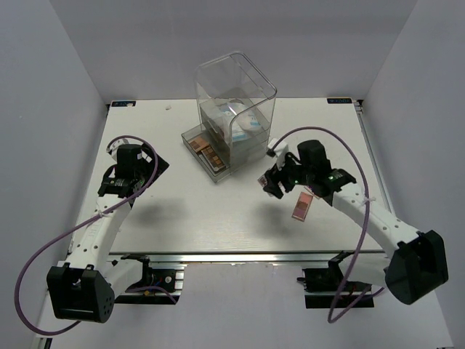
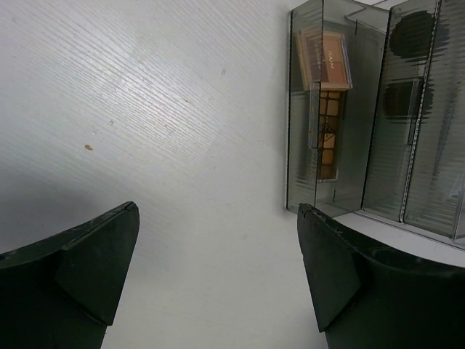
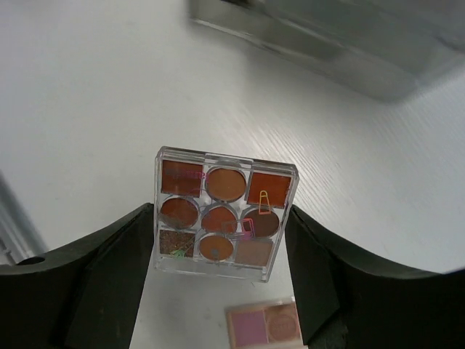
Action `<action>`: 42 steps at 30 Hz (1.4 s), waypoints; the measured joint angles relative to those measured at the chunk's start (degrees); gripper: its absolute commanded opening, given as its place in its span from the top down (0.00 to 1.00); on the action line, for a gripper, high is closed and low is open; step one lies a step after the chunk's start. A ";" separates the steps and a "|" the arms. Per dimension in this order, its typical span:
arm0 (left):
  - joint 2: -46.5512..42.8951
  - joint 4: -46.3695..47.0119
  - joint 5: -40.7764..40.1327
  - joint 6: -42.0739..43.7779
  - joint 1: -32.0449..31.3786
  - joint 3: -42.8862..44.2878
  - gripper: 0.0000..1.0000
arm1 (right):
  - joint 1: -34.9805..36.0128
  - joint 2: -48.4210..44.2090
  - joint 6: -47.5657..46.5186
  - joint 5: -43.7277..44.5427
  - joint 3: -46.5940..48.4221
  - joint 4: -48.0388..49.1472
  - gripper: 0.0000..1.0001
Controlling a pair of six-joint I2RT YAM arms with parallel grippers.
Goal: Organize the makeup
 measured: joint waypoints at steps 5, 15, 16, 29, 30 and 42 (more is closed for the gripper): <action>-0.04 0.09 0.02 0.00 0.02 0.00 0.02 | 12.55 -2.25 -7.85 -2.80 0.50 0.37 0.95; -2.23 0.15 -0.02 -0.22 0.07 -0.02 0.02 | 26.95 19.78 -5.22 5.97 26.03 -0.42 0.89; -2.67 0.15 -0.04 -0.26 0.07 -0.02 0.02 | 27.54 22.08 -4.00 8.35 28.28 -0.44 0.90; -6.10 -0.33 -0.09 -0.90 0.37 -2.08 0.02 | 33.14 49.75 4.90 35.69 55.58 -8.20 0.87; -6.25 -0.35 -0.11 -0.90 0.37 -2.08 0.02 | 33.03 51.04 4.55 37.46 56.92 -8.20 0.87; -7.69 -0.70 -0.15 -0.92 0.37 -2.89 0.02 | 31.98 54.95 -6.95 52.28 57.02 -1.09 0.85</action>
